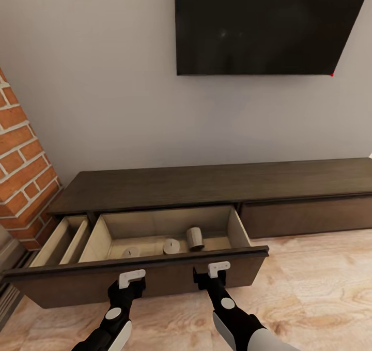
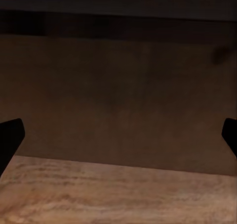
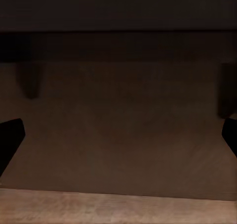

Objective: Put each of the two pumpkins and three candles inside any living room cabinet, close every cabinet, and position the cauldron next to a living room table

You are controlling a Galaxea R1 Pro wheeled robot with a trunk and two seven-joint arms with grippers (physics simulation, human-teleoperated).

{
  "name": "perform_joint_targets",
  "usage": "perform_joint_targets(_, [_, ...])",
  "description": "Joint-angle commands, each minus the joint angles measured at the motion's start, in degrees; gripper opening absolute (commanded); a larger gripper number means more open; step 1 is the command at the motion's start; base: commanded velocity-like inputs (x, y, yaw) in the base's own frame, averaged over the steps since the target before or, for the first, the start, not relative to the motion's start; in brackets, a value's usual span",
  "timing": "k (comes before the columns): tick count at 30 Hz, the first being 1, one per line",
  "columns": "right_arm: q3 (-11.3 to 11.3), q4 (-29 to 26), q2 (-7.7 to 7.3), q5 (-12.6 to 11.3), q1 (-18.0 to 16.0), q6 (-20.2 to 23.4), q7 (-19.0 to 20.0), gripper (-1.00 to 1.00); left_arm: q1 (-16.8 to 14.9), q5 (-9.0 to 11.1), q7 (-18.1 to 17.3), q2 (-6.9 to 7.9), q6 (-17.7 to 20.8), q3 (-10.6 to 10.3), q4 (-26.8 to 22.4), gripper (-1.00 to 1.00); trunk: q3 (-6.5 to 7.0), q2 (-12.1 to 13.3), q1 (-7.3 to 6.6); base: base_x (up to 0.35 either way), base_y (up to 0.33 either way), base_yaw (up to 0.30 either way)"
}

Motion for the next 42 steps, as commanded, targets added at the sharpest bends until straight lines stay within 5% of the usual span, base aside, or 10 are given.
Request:
perform_joint_targets(1, [0.09,-0.02,0.00,0.09,-0.03,0.02,0.01,1.00,0.00,0.00,0.03,0.00,0.01,0.00,0.00,1.00,0.00,0.00,0.00,0.181,0.000,0.000])
perform_joint_targets(42, [0.09,-0.02,0.00,0.09,-0.04,0.28,-0.11,1.00,0.00,0.06,0.07,0.00,-0.15,0.00,0.00,1.00,0.00,0.00,0.00,0.212,0.000,0.000])
